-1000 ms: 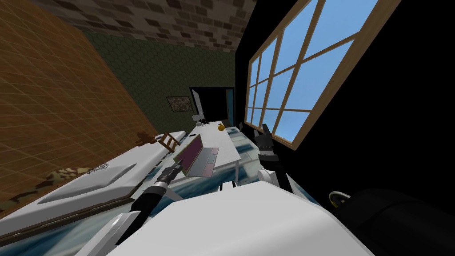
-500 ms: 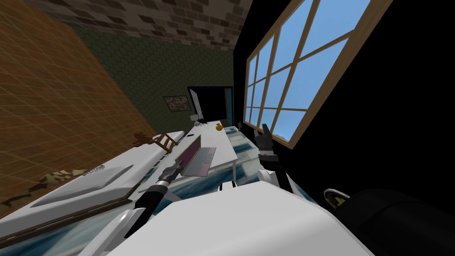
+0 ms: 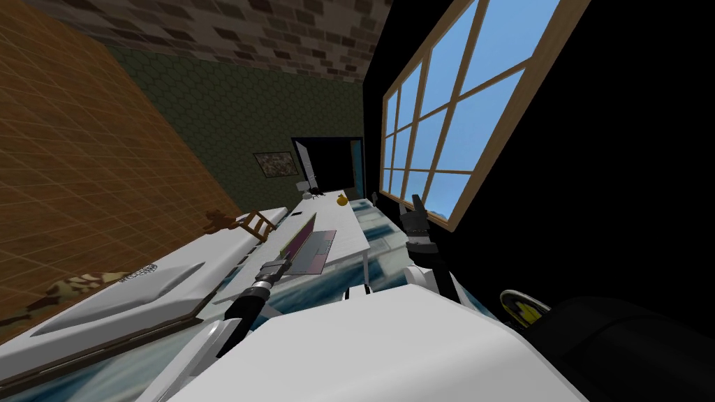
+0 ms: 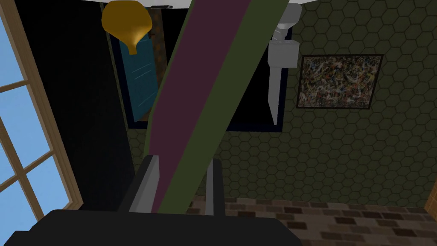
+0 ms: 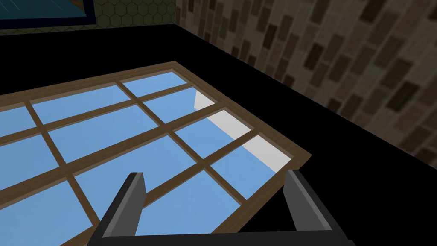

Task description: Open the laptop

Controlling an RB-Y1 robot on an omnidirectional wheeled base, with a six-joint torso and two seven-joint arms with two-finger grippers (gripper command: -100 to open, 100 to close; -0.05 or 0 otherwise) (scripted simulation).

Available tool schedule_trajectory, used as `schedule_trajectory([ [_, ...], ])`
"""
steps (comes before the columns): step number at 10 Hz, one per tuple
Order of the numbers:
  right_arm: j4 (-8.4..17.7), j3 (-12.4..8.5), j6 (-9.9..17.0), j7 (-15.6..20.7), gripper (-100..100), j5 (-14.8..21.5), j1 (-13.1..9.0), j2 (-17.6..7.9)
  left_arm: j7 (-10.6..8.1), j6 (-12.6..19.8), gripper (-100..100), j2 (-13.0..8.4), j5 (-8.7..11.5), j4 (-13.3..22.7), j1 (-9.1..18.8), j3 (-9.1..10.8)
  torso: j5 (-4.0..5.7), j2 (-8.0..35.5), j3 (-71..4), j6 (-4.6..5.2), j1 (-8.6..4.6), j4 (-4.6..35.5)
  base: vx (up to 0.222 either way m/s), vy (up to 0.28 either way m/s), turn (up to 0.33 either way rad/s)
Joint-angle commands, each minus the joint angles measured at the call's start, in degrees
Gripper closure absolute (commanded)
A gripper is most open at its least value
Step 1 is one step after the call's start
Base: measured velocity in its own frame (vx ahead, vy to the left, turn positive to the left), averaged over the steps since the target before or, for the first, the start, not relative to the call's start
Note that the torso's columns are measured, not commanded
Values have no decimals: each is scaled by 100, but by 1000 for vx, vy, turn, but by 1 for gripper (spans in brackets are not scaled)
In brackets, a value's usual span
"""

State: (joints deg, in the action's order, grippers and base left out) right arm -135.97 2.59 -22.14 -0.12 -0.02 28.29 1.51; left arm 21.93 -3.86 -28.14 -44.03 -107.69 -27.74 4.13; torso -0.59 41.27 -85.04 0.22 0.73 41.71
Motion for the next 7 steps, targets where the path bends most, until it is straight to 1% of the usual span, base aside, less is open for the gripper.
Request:
schedule_trajectory([
  [1, 0, 0, 0, 0, 0, 0, 0, 0, 266, 111, 100, 94, -213, 354, 183, -91, 1, -4, -3, -4, 3, -1, -23, -21, -32],
  [2, 0, 0, 0, 0, 0, 0, 0, 0, 266, 111, 100, 94, -213, 377, 183, -91, -5, -9, -4, 0, 2, -7, -16, -23, -34],
  [3, 0, 0, 0, 0, 0, 0, 0, 0, 439, 121, 100, 182, -358, 542, 310, -118, -3, -10, -6, -9, 8, -6, -24, -26, -31],
  [4, 0, 0, 0, 0, 0, 0, 0, 0, 439, 121, 100, 182, -358, 575, 310, -118, -4, -10, -5, 0, 7, -4, -23, -25, -30],
  [5, 0, 0, 0, 0, 0, 0, 0, 0, 612, 131, 100, 271, -503, 759, 438, -145, 2, -10, -6, -7, 10, 1, -16, -24, -49],
  [6, 0, 0, 0, 0, 0, 0, 0, 0, 612, 131, 100, 271, -503, 773, 438, -145, -2, -7, -3, -9, 10, -3, -14, -22, -25],
  [7, 0, 0, 0, 0, 0, 0, 1, 0, 784, 141, 100, 359, -648, 971, 565, -171, -1, -5, -3, -12, 17, 0, -19, -25, -33],
])
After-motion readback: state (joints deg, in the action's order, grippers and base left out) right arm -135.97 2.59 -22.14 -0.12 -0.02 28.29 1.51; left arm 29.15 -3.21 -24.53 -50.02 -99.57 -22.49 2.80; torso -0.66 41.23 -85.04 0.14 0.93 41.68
